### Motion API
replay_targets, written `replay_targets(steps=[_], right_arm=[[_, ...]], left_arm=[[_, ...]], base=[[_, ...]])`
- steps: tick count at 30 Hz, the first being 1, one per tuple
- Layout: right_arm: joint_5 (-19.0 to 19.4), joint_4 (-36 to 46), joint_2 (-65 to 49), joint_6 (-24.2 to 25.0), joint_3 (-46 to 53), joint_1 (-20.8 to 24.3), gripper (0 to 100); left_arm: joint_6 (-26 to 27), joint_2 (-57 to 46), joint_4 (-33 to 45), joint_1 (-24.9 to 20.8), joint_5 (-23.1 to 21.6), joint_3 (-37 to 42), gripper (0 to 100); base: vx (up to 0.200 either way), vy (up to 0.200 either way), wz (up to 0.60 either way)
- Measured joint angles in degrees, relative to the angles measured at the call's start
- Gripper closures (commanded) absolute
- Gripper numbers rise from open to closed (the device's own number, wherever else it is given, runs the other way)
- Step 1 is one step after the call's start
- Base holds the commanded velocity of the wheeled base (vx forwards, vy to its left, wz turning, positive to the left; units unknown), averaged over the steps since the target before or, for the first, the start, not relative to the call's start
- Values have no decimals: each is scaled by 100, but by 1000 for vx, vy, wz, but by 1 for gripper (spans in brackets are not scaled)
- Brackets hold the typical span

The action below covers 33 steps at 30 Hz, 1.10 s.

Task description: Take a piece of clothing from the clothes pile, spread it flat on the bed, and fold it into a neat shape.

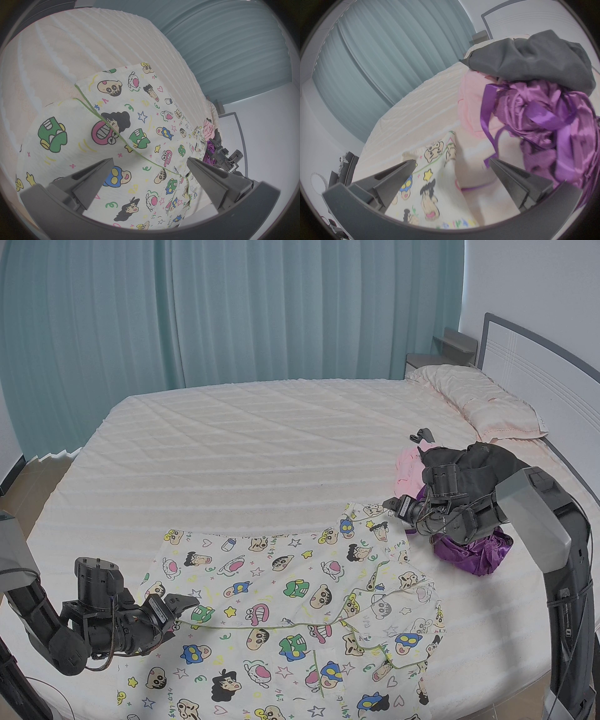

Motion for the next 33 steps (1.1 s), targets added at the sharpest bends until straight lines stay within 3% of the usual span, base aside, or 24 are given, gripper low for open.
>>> replay_targets(steps=[7,16,21,26,29,33], right_arm=[[6,-495,-929,40,1710,28,0],[6,-1726,-2069,350,4317,72,0],[28,-2502,-2581,702,5728,91,0],[94,-3577,-2966,1119,7160,127,0],[146,-4328,-3105,1319,7804,185,0],[190,-4691,-3201,1484,8303,265,0]], left_arm=[[6,-5,-126,-51,2,141,0],[9,-158,-167,-90,13,483,0],[11,-319,-144,-101,106,706,0],[162,-471,88,-110,446,894,0],[527,-547,644,-110,837,987,0],[972,-636,1331,-41,1154,1031,0]], base=[[-200,0,0],[-200,0,0],[0,0,0],[0,0,0],[0,0,0],[0,0,0]])
